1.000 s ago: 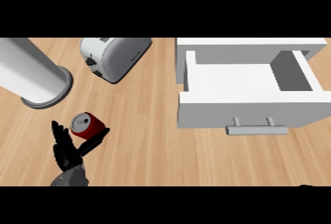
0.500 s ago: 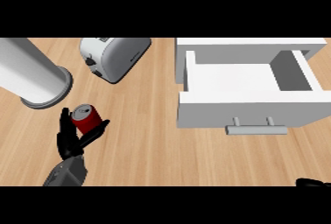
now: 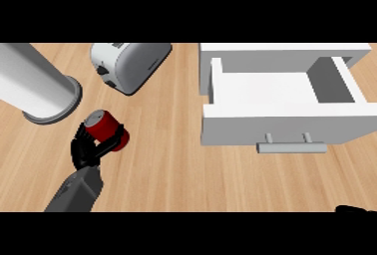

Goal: Pick up the can, place it into the drawer and close the drawer

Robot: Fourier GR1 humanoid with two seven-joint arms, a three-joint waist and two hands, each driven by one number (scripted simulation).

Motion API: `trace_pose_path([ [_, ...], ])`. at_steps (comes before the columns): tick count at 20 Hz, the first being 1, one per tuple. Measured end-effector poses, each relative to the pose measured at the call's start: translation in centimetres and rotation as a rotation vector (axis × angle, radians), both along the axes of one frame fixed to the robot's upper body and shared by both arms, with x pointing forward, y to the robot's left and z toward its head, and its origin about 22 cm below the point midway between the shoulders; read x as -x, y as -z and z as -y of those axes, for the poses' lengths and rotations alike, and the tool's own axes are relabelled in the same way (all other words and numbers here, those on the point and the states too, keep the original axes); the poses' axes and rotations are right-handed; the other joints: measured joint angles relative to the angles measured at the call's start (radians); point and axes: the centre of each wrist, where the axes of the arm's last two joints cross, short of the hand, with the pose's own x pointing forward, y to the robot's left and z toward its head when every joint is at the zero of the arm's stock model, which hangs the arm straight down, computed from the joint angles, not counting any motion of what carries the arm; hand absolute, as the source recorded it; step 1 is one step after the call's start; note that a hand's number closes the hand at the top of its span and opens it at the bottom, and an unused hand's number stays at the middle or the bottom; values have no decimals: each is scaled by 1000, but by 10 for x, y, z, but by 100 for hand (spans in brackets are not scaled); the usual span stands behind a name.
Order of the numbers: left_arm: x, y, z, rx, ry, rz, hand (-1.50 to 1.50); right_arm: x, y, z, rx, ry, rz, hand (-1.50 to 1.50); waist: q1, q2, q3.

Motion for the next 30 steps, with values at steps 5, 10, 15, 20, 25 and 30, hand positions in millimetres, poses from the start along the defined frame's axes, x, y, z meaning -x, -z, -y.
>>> trace_pose_path([
  [5,-14,-8,3,6,69,44,150,-2,-4,0,5,0,5,-150,-3,1,0],
  [10,-32,-17,38,17,327,69,150,-4,-4,1,19,-5,4,-150,-11,2,-1],
  [15,-57,-41,67,20,495,98,150,-2,-6,-1,24,12,12,-150,-4,-1,0],
  [20,-79,-76,91,-8,600,108,150,-1,-10,2,31,28,13,-150,7,-5,1],
  [25,-99,-123,116,-51,660,138,150,0,-12,1,32,40,14,-150,10,-6,1],
  [30,-108,-177,147,-47,704,154,150,-3,-16,0,29,45,16,-150,13,-7,1],
])
